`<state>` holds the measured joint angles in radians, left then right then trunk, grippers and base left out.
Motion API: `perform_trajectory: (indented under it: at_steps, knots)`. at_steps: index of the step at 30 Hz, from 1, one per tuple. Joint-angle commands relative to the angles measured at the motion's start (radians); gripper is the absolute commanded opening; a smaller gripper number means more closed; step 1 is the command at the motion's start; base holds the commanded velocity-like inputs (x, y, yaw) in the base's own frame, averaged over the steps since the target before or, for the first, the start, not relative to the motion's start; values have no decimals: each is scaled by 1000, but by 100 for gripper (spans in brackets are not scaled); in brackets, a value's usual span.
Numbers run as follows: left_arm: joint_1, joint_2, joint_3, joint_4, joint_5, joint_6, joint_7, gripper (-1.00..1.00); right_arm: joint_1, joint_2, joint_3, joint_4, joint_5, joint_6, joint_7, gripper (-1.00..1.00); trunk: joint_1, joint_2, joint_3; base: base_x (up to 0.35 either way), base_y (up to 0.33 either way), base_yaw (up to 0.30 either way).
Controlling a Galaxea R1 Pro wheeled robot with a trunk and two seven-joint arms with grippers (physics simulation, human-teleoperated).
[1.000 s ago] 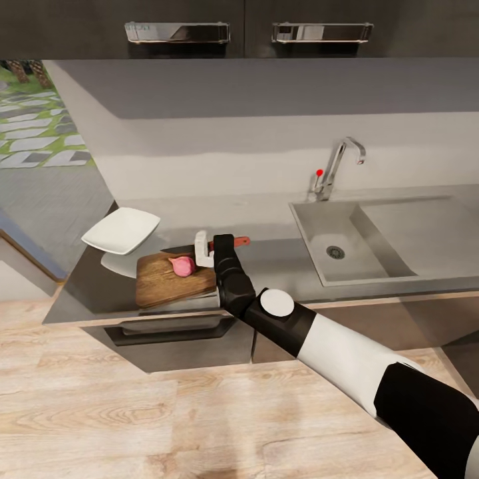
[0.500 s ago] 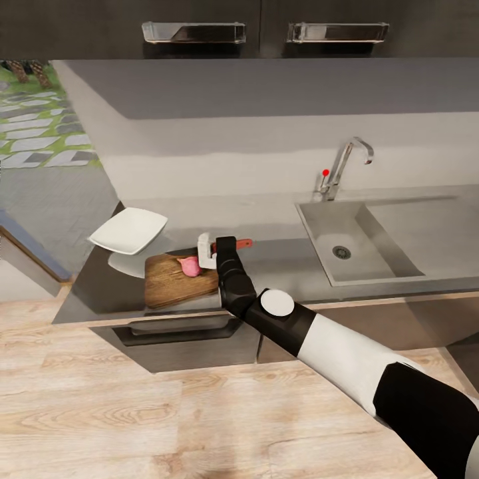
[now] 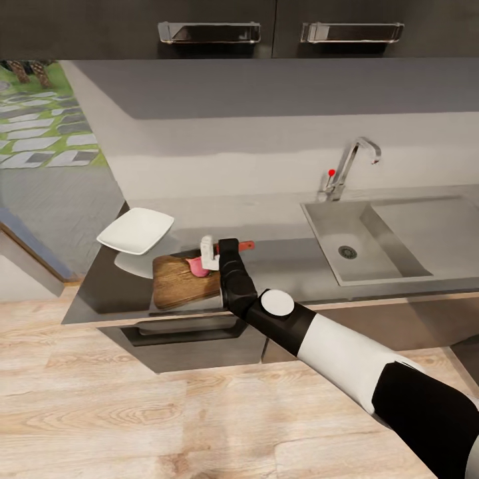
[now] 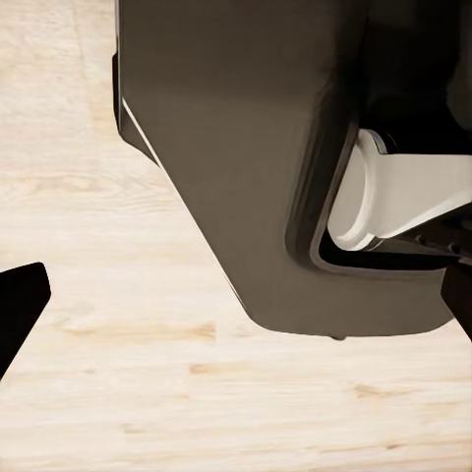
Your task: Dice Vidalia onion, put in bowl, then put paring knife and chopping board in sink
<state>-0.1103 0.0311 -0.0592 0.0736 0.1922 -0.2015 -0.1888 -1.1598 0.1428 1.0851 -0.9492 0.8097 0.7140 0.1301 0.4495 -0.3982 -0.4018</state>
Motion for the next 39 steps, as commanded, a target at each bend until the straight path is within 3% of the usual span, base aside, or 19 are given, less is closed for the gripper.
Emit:
perform_trajectory:
  at_steps: [1, 9, 39]
  knots:
    - [-2, 0, -7, 5, 10, -7, -6, 100, -1, -1, 2, 5, 11, 5, 9, -100, 1, -2, -2, 0, 0, 0]
    - [-2, 0, -7, 5, 10, -7, -6, 100, -1, -3, 1, 53, 11, 2, 11, -100, 1, -2, -2, 8, 0, 0]
    - [-2, 0, -7, 5, 10, -7, -6, 100, -1, -1, 2, 53, 11, 2, 10, -100, 1, -2, -2, 0, 0, 0]
